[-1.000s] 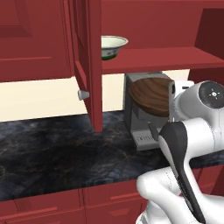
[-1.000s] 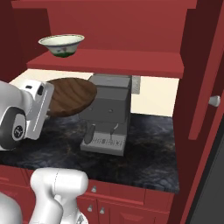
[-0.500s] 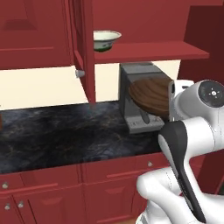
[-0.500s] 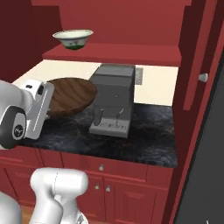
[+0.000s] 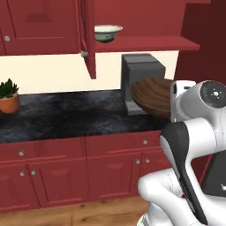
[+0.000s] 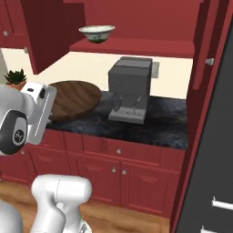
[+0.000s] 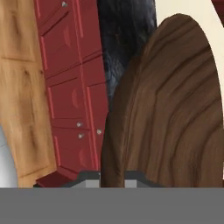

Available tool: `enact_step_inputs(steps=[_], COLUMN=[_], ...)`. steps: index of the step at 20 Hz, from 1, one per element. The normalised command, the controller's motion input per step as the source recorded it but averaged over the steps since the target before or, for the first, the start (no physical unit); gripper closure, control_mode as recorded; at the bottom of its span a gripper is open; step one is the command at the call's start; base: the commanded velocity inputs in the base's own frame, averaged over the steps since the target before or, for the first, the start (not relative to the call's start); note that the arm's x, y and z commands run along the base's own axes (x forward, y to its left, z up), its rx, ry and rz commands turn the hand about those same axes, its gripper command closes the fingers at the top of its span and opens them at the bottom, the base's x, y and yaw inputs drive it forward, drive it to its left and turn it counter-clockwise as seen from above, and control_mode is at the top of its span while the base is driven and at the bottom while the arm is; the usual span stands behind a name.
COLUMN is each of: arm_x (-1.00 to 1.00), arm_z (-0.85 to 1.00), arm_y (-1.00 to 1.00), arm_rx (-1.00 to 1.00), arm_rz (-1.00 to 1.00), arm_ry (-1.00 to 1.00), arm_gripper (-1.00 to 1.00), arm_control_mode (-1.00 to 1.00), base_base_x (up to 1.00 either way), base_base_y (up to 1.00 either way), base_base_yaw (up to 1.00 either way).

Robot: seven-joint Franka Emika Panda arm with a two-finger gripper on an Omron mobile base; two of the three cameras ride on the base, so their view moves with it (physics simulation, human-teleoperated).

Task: Pick up the bowls from the cabinet and place each bowl in front of a stool on the dining counter.

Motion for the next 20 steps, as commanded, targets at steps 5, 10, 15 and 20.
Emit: enact_step_inputs(steps=[5, 10, 15, 20], arm_x=[0.00, 0.00, 0.00, 0.00], arm_z=[0.00, 0.00, 0.00, 0.00], arm_y=[0.00, 0.00, 0.00, 0.00], arm_rx=[0.00, 0.00, 0.00, 0.00], arm_rz=[0.00, 0.00, 0.00, 0.00], arm_ry=[0.00, 0.00, 0.00, 0.00], arm_gripper=[1.00, 1.00, 1.00, 1.00], arm_control_mode=[1.00, 1.00, 1.00, 1.00], base_base_x=[-0.70, -0.23, -0.04, -0.06], base_base_y=[0.00, 0.01, 0.19, 0.11], base_base_yaw=[0.27, 0.53, 0.71, 0.70])
